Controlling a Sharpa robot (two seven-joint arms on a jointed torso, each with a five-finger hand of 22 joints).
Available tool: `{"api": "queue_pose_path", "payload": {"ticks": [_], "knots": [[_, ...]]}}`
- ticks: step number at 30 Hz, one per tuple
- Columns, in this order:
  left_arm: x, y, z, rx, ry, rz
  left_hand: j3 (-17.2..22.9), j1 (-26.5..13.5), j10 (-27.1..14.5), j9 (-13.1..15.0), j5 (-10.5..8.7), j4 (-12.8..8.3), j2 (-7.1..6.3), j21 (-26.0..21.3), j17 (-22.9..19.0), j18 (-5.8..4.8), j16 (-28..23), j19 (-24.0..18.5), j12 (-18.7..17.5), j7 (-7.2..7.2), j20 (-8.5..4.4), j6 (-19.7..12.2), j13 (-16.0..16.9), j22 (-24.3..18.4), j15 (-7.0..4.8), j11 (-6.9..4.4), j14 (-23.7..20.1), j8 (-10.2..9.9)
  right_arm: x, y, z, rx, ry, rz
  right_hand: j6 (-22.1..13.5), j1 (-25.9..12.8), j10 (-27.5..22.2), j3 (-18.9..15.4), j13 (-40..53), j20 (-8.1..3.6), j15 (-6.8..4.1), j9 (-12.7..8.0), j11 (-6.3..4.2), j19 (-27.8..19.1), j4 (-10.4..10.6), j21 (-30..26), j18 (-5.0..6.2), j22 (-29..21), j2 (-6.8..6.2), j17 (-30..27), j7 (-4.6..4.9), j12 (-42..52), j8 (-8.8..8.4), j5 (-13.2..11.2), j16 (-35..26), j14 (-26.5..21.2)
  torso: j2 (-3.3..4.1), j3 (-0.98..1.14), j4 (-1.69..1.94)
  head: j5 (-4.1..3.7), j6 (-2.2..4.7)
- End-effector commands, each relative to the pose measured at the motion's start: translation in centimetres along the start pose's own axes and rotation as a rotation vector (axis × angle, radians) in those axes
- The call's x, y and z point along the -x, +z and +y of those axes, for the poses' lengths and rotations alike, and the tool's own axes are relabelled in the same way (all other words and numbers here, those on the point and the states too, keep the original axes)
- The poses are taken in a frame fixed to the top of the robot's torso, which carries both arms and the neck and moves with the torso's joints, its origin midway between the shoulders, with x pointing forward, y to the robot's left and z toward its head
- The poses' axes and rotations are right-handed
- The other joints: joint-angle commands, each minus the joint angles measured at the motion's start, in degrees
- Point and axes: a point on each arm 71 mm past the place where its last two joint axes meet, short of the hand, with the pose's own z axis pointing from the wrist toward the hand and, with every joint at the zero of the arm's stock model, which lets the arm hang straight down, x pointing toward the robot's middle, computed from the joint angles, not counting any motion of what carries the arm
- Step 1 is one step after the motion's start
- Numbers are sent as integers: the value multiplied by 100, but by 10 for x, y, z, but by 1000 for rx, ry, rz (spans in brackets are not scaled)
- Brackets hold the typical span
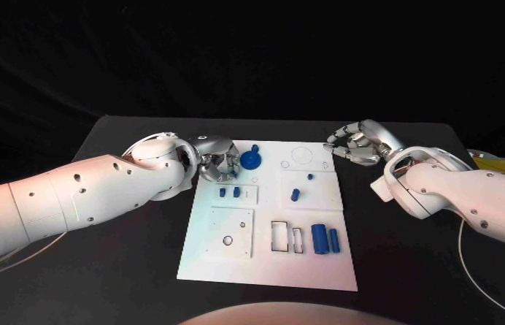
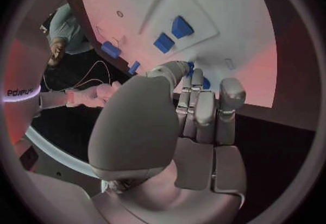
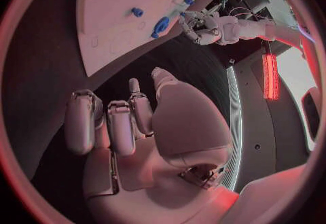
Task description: Assemble the parts on the task board
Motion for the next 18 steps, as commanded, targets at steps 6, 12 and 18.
{"api": "queue_pose_path", "payload": {"ticks": [6, 12, 18], "knots": [[-2, 0, 0, 8, -5, 26, -22, -47, 51, -2, 14, -24, -19, -11, -5, -108, 22, 5, -24, -16, 17, 36, -7, -7, -8, -9, 21, -18, -1, 0, 1, 11, -4, 4, -39, -43, -39, 34, 231, -6, -39, 9, 3, -29, 6, -32, 35, 667, 9, 445, -12, -29, 37, 38, -34, 349, 0, -3, 4, -5, -13], [-4, 3, -1, 3, -9, 31, -21, -46, 59, -2, 14, -28, -18, -13, -20, -107, 17, 1, -32, -18, 17, 42, -7, -9, -9, -10, 14, -20, -1, 0, 2, 12, -4, 4, -39, -43, -39, 34, 231, -6, -39, 9, 3, -29, 6, -32, 35, 667, 9, 445, -12, -29, 37, 38, -34, 349, 2, -7, 4, -5, -22], [-8, 4, -2, 0, -16, 37, -21, -46, 59, -2, 14, -28, -18, -13, -20, -107, 17, 1, -32, -18, 17, 42, -7, -9, -9, -10, 14, -20, -1, 0, 2, 12, -4, 4, -39, -43, -39, 34, 231, -6, -39, 9, 3, -29, 6, -32, 35, 667, 9, 445, -12, -29, 37, 38, -34, 349, -1, -5, 3, 0, -25]]}}
